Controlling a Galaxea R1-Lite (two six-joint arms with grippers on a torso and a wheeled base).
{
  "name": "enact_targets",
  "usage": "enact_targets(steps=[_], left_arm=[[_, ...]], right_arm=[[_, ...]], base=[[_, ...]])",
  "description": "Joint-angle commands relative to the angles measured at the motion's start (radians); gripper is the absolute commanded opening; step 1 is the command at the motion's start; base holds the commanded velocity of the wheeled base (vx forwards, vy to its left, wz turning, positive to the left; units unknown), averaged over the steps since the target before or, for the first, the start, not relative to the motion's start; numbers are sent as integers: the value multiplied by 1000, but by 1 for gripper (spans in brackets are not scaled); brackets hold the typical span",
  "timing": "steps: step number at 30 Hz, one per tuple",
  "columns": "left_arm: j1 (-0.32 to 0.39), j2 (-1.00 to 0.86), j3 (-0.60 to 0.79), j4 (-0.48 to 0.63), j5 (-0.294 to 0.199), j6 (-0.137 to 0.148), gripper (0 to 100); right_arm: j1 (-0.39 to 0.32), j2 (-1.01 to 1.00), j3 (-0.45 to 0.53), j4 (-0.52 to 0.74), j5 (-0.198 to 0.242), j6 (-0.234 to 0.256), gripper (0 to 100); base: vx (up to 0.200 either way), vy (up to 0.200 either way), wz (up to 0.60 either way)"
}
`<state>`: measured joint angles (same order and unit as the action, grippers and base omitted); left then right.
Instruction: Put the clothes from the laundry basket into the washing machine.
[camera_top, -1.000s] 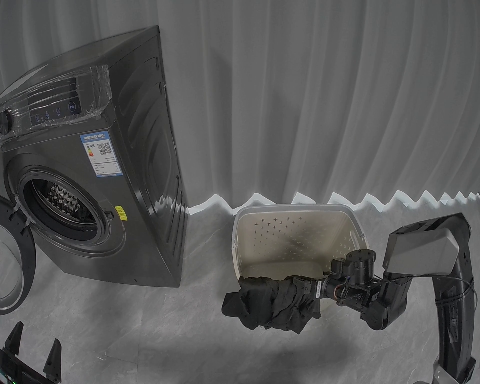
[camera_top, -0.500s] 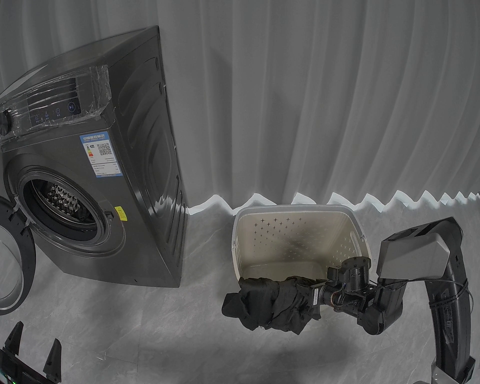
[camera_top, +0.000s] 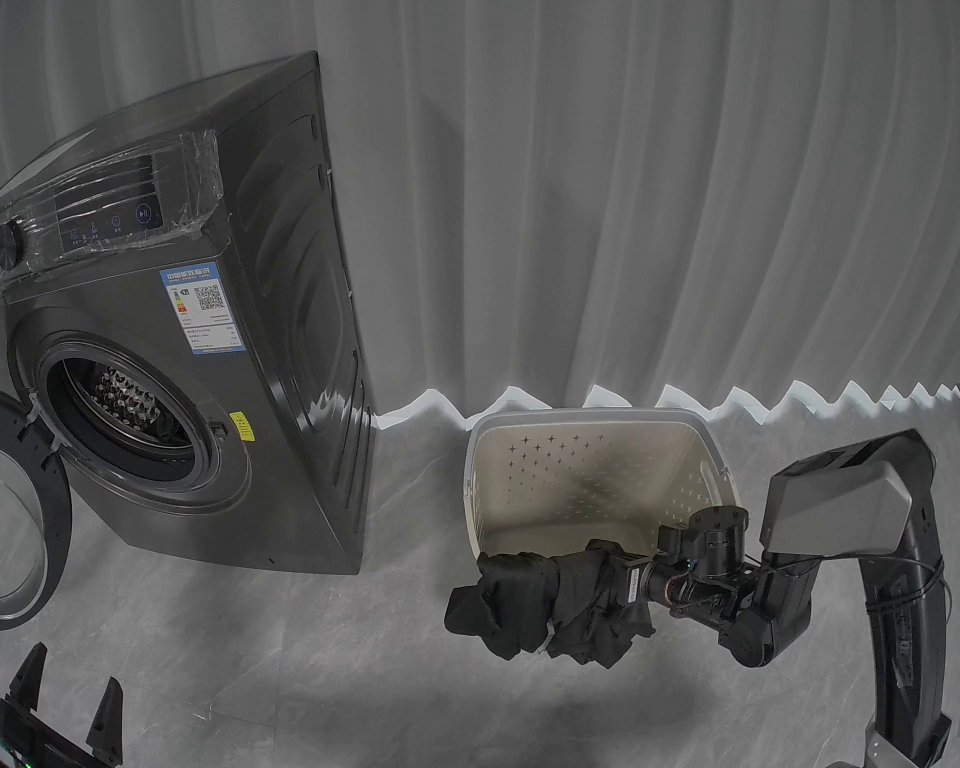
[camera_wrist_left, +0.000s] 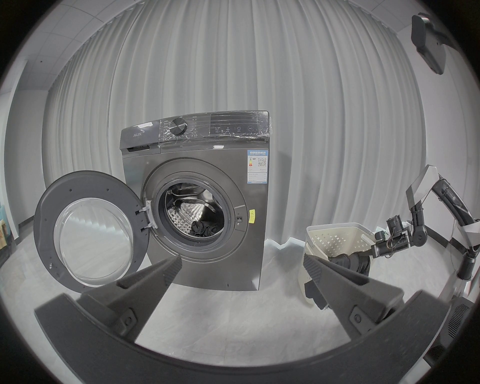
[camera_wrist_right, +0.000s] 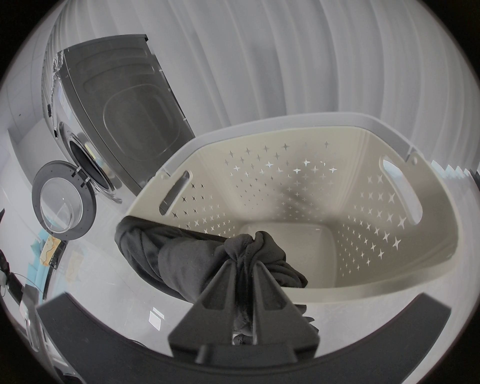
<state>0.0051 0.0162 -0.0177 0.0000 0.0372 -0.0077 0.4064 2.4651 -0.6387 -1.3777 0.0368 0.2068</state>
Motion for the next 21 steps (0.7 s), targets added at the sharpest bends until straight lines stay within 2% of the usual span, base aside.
enact_targets(steps=[1, 5, 14, 21], left_arm=[[1, -16, 16, -2, 1, 0, 100], [-1, -15, 16, 0, 1, 0, 100], [-1, -15, 16, 0, 0, -2, 100], [-1, -15, 16, 0, 0, -3, 100]], right_arm=[[3, -132, 42, -20, 2, 2, 0], [3, -235, 94, -37, 2, 5, 0], [28, -420, 269, -175, 14, 13, 0], [75, -551, 335, -176, 15, 42, 0]], base=[[0, 0, 0], [0, 0, 0], [0, 0, 0], [0, 0, 0]])
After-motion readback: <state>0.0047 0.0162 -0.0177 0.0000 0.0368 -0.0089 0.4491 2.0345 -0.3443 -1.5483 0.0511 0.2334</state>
